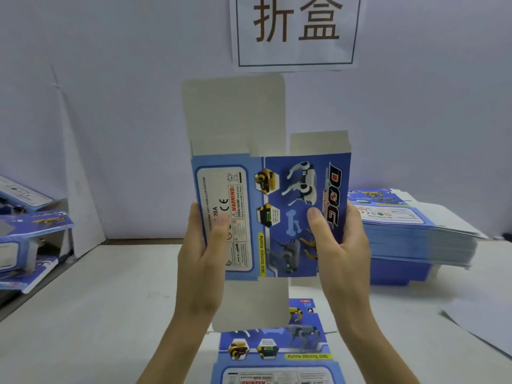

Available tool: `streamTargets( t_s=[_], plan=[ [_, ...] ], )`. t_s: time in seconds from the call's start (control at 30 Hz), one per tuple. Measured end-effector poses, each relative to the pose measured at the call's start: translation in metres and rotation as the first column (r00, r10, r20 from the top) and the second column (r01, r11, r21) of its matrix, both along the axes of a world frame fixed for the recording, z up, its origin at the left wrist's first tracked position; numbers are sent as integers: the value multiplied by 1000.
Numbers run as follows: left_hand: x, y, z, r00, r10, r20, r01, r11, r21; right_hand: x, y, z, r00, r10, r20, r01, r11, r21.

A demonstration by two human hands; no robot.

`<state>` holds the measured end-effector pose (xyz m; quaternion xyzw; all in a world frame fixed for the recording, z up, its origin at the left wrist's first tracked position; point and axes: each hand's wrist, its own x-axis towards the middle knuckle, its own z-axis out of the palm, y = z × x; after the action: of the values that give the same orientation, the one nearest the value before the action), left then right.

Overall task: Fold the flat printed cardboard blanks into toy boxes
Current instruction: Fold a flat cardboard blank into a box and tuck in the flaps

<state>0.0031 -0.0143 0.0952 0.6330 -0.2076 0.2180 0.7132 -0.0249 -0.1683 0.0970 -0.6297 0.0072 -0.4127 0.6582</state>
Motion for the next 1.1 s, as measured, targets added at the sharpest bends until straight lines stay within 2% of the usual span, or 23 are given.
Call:
streamTargets(
  t_s=[0.1, 0.23, 0.3, 0.37, 0.4, 0.47, 0.57, 0.63, 0.7, 0.77, 0.83, 0.93, 1.1],
  plan=[
    [-3, -3, 0, 1000, 6, 9, -6, 999, 49, 0, 1, -1, 999, -38, -12, 38, 999, -31],
    [-9, -9, 2, 999, -29, 21, 26, 992, 120, 0, 5, -2, 1000, 30, -1, -30, 998, -50],
    [-13, -16, -4, 984, -176, -33, 179, 977, 113, 0, 16, -8, 992, 120, -42, -124, 984, -128],
    [-17, -24, -12, 925, -350, -146, 361, 931, 57, 1, 29, -13, 959, 256, -122, -274, 948, -163],
    [-19, -26, -15, 907, -384, -172, 401, 913, 75, 1, 32, -14, 937, 303, -172, -333, 924, -187],
    [-18, -24, -13, 915, -353, -193, 383, 912, 145, 3, 24, -13, 913, 336, -231, -388, 889, -243],
    [-5, -3, -4, 966, -190, -173, 217, 964, 154, 4, -4, -5, 949, 230, -217, -285, 918, -274],
    [3, 12, -1, 956, -199, -215, 222, 971, 88, 2, -22, 3, 949, 226, -220, -273, 938, -213],
    [8, 23, -1, 934, -249, -258, 275, 959, 69, 1, -36, 7, 914, 306, -267, -350, 927, -136],
    [11, 27, 0, 934, -262, -243, 295, 949, 111, -1, -42, 7, 882, 367, -296, -399, 915, -56],
    [12, 25, -1, 953, -208, -220, 242, 960, 142, 2, -41, 1, 896, 368, -250, -377, 926, 13],
    [13, 21, -2, 968, -116, -222, 145, 982, 118, 5, -36, -2, 926, 310, -214, -318, 948, -3],
    [15, 25, 0, 956, -108, -273, 128, 990, 57, 3, -36, 1, 893, 402, -205, -400, 915, 49]
  ],
)
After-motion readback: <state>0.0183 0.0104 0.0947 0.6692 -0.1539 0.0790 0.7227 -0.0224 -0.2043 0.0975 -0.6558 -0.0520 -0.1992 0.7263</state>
